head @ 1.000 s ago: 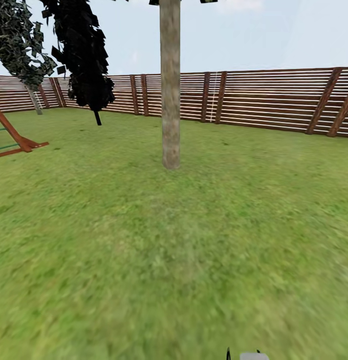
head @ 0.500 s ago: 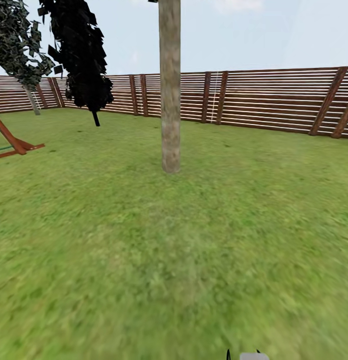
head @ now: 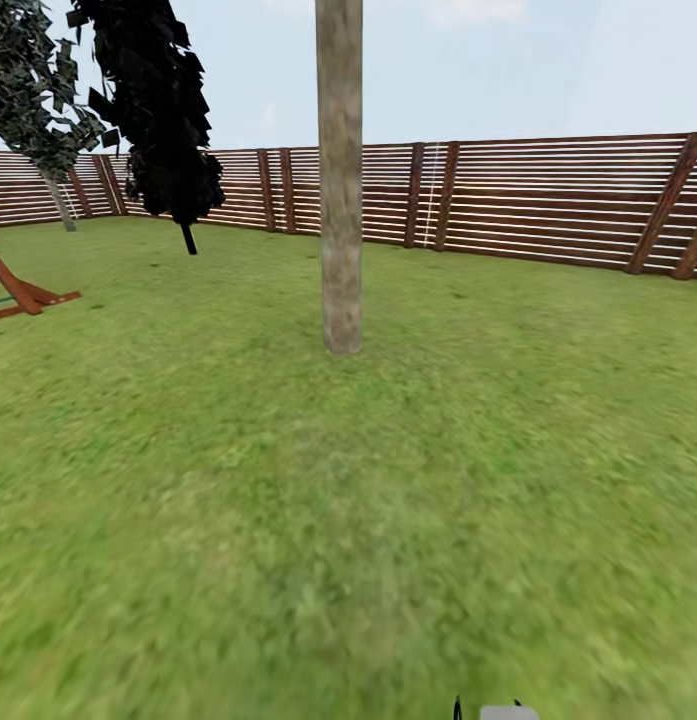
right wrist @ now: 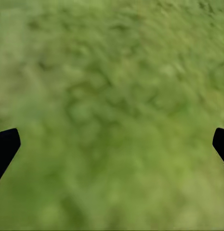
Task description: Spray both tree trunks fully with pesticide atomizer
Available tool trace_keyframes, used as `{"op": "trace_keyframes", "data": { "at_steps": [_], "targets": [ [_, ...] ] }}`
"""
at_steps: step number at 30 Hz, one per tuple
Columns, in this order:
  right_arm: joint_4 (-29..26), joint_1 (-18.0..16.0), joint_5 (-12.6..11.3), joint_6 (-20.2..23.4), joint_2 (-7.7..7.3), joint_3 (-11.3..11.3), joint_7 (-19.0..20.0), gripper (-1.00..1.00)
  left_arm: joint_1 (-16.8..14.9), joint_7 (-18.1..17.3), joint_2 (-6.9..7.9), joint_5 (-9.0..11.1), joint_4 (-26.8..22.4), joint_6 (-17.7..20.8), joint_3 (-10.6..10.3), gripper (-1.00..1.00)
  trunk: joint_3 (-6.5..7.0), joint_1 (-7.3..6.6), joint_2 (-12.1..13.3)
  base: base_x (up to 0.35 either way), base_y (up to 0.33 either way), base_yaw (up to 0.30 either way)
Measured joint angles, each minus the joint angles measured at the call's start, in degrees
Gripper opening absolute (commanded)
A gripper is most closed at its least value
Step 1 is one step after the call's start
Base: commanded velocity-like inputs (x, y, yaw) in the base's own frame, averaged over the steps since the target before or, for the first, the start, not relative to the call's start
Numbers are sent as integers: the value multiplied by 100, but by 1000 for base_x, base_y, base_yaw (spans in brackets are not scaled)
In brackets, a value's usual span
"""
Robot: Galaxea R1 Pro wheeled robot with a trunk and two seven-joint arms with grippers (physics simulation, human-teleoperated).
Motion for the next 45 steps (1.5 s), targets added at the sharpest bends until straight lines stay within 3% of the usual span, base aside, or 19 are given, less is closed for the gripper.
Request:
{"op": "trace_keyframes", "data": {
  "at_steps": [45],
  "targets": [
    [-3, 1, 5, 1, 1, 0, 0, 100, 0, 0, 0, 0, 0, -1, 0, -100, 0, 0, 0, 339, 0, 0]
  ]
}}
